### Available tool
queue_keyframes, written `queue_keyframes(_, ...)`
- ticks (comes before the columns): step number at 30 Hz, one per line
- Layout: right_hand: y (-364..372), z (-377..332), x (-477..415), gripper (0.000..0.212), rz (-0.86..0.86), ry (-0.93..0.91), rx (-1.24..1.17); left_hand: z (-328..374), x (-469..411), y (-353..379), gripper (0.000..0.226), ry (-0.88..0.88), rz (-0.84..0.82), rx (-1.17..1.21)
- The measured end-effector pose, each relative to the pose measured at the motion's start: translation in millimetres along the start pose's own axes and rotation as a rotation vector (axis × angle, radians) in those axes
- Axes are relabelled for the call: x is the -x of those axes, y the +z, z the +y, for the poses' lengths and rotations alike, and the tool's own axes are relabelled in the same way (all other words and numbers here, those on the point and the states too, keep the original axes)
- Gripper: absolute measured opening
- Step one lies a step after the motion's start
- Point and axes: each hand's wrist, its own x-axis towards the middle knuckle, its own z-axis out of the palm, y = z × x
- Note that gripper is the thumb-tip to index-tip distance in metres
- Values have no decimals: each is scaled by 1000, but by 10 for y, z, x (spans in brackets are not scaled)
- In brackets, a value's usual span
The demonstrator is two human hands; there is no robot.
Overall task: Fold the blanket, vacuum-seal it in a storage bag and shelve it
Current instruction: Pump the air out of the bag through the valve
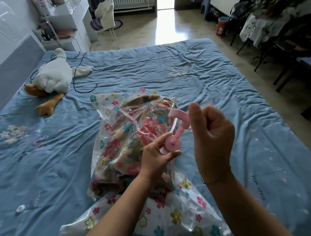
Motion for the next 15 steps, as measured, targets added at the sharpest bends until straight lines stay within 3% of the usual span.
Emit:
queue_keyframes(3, 5, 196, 110, 53, 1, -27, 250, 4, 22, 16, 71, -3, -9, -15)
queue_keyframes(7, -58, 688, 314, 61, -136, 291, 503, 41, 42, 14, 63, -6, -19, -8)
queue_keyframes(11, -26, 270, 127, 71, -62, 135, 255, 47, 8, -7, 73, 11, -7, -15)
queue_keyframes(13, -3, -3, 5, 61, 47, -7, 97, 16, -3, -2, 75, 10, -10, -18)
queue_keyframes(15, 22, 16, 16, 50, 81, -71, 138, 7, 5, 5, 75, 2, -10, -19)
